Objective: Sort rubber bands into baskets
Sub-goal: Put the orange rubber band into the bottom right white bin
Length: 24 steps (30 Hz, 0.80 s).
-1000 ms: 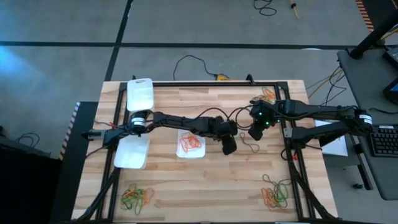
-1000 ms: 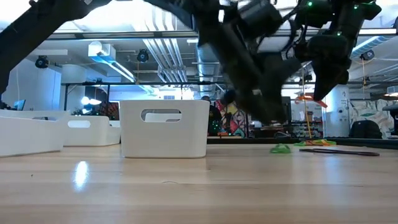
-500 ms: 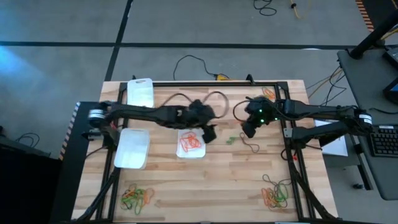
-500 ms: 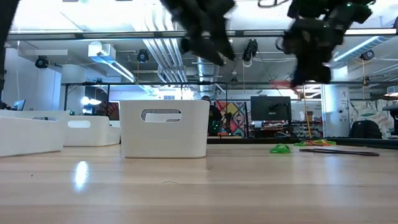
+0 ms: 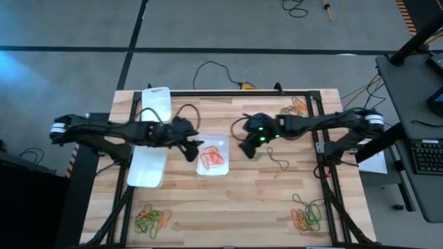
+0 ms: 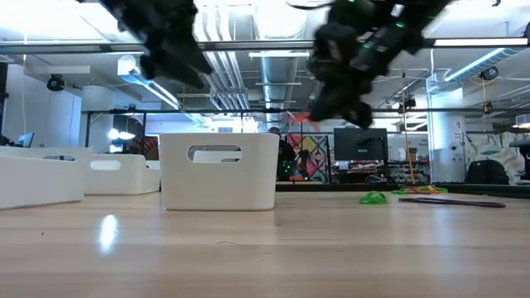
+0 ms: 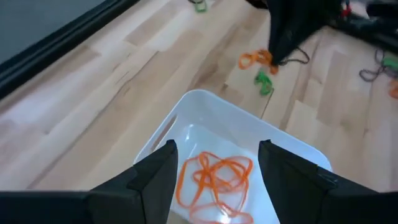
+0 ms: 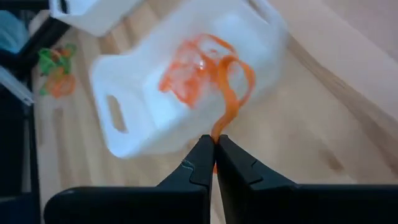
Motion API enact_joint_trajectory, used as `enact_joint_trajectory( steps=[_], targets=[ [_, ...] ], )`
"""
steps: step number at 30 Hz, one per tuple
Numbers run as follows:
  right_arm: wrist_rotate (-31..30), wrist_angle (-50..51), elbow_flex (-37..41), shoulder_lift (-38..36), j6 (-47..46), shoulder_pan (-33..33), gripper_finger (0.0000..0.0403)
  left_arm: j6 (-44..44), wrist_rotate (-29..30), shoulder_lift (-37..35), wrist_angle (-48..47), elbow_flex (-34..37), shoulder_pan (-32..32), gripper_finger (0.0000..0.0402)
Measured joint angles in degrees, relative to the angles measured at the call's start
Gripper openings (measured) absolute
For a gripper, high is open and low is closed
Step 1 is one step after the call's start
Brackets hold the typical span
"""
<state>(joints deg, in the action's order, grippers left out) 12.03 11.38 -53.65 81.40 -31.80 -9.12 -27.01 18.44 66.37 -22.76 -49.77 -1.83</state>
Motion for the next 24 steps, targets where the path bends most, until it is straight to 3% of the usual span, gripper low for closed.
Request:
enact_joint_trajectory(
  steps=[10, 18, 24],
  targets=[
    [-4.3, 11.6, -23.3, 16.8, 8.1, 3.3, 0.0009, -1.9, 0.1, -12.3, 0.4, 8.5, 0.0, 0.0207],
    [-9.3, 29.6, -46.3, 32.2, 9.1, 5.5, 0.0009, -1.8, 0.0, -17.0, 0.4, 11.5, -0.1, 0.0207],
    [-11.3, 39.6, -58.2, 41.3, 13.7, 6.9, 0.0009, -0.5, 0.0, -19.3, 0.5, 12.4, -0.1, 0.0207]
  ],
)
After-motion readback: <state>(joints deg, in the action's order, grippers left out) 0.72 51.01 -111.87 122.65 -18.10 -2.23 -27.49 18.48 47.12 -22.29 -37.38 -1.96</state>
